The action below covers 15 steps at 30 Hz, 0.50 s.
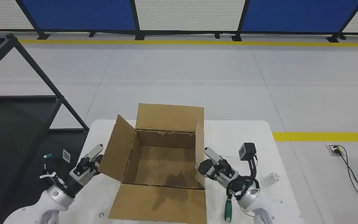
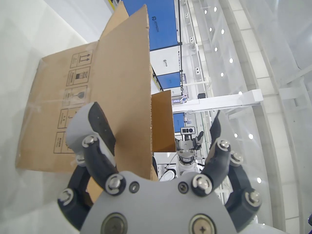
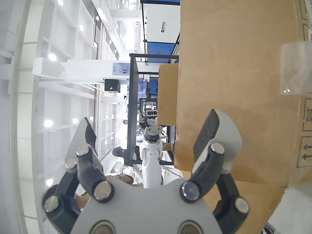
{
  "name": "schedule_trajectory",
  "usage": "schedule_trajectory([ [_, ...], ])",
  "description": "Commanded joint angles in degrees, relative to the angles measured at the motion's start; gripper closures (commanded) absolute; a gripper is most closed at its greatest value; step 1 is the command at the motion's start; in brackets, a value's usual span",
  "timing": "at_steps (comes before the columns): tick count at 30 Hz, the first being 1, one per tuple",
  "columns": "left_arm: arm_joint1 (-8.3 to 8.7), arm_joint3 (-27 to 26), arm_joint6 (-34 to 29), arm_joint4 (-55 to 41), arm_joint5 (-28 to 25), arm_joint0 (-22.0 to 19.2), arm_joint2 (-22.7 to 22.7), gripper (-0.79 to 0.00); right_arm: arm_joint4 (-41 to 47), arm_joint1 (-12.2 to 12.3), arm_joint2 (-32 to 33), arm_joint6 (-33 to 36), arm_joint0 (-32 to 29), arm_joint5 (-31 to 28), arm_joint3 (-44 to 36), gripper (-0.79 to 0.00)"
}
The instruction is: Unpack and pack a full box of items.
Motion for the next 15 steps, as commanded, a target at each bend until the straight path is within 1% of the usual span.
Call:
schedule_trajectory([
  [1,0.00,0.0,0.0,0.0,0.0,0.0,0.0,-0.785,0.0,0.0,0.0,0.0,0.0,0.0,0.0,-0.785],
  [9,-0.02,-0.2,0.0,-0.1,0.0,0.1,0.2,-0.785,-0.1,0.0,-0.8,0.3,-0.1,-0.5,-0.1,-0.785],
  [12,-0.03,-1.1,0.0,0.1,0.1,0.0,1.0,-0.785,0.1,-0.1,-2.6,0.8,1.4,-1.0,0.8,-0.785],
  [15,-0.04,-1.8,-0.4,0.4,0.6,-0.8,2.4,-0.785,-0.2,-0.4,-5.2,0.7,4.0,-0.7,3.0,-0.785],
])
